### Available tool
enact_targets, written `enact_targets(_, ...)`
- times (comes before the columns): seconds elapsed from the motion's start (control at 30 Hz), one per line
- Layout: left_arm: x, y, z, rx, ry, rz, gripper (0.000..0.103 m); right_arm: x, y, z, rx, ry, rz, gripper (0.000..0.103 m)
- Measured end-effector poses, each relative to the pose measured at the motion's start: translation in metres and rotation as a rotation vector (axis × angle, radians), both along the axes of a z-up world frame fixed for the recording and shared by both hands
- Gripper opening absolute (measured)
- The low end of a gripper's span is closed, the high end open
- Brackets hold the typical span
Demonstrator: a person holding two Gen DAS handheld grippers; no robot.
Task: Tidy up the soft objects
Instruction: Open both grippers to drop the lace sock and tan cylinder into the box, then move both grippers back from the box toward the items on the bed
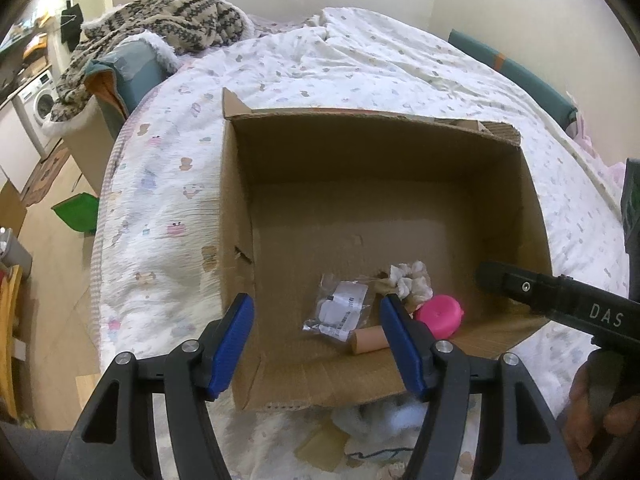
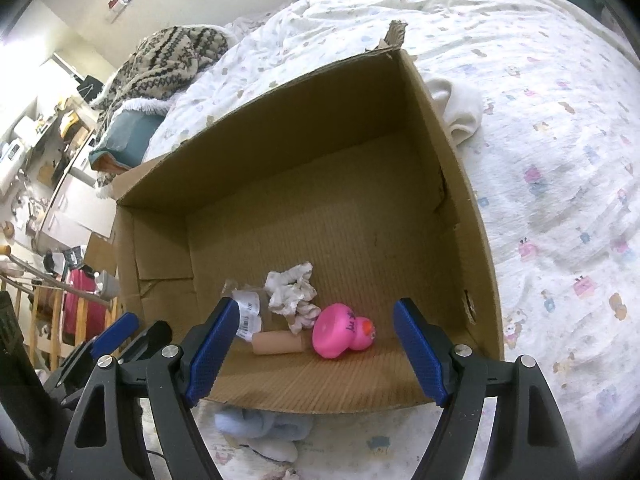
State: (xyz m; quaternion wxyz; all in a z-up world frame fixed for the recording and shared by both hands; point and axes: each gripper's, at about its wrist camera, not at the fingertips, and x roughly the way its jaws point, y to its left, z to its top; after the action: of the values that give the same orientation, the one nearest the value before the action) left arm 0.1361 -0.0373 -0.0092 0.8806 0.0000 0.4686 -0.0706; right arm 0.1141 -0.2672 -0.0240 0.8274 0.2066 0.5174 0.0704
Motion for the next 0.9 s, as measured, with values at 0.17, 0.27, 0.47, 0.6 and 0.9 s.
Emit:
enact_targets(0.17, -0.009, 0.004, 0.008, 0.008, -0.009, 0.002, 0.063, -0.007, -0.003, 0.004, -0.003, -0.003, -0.005, 0.084)
enact_targets(0.27, -0.015, 0.007, 0.012, 0.014, -0.016, 0.006, 0.064, -0.013, -0.004, 0.007, -0.008, -0.009, -0.001, 0.084)
enact_targets(0.47, -0.031, 0.013, 0.016, 0.047, -0.038, 0.033, 0.064, -0.025, -0.002, 0.014, -0.018, -0.016, 0.015, 0.084)
enact_targets(0.6, -0.039, 0.018, 0.017, 0.051, -0.043, 0.053, 0.064, -0.032, 0.000, 0.018, -0.028, -0.025, 0.028, 0.084)
enact_targets(0.9, -0.060, 0.027, 0.009, 0.029, 0.013, 0.076, 0.064, -0.052, -0.001, 0.018, -0.019, -0.013, 0.029, 0.084)
